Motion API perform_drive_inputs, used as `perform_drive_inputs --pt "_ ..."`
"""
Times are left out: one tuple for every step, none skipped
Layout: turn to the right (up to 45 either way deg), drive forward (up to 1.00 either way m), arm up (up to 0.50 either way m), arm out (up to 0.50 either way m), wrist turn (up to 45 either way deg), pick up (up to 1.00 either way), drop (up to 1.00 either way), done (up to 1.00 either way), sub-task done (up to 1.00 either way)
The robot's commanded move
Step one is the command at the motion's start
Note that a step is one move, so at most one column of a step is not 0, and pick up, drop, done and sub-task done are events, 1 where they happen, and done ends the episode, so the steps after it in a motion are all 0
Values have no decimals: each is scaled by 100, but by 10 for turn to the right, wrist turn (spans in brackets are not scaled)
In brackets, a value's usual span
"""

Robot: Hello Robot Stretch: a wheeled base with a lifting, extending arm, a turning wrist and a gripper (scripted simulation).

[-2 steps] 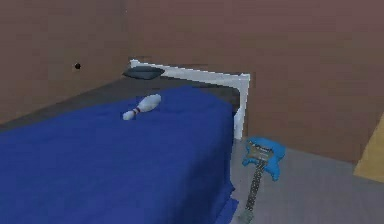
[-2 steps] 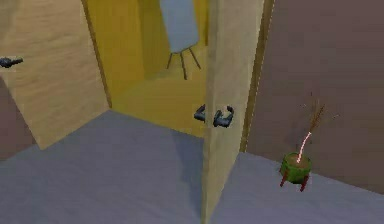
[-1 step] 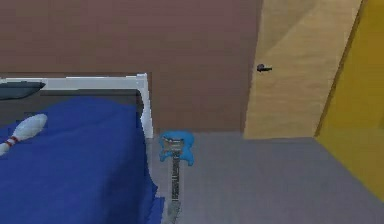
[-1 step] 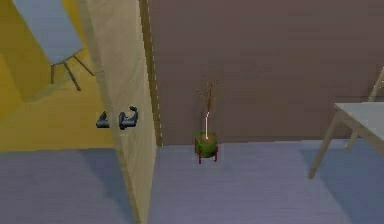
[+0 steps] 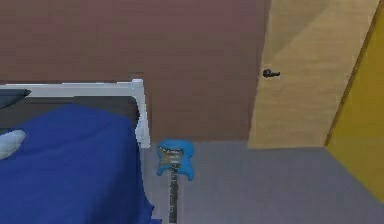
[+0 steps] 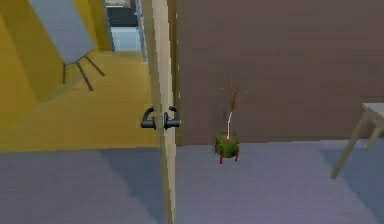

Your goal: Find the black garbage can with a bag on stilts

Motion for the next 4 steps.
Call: perform_drive_inputs --pt "450 0 0 0 0 0 0 0 0" --pt "420 0 0 0 0 0 0 0 0" --pt "0 20 0 0 0 0 0 0 0" --pt "-450 0 0 0 0 0 0 0 0"
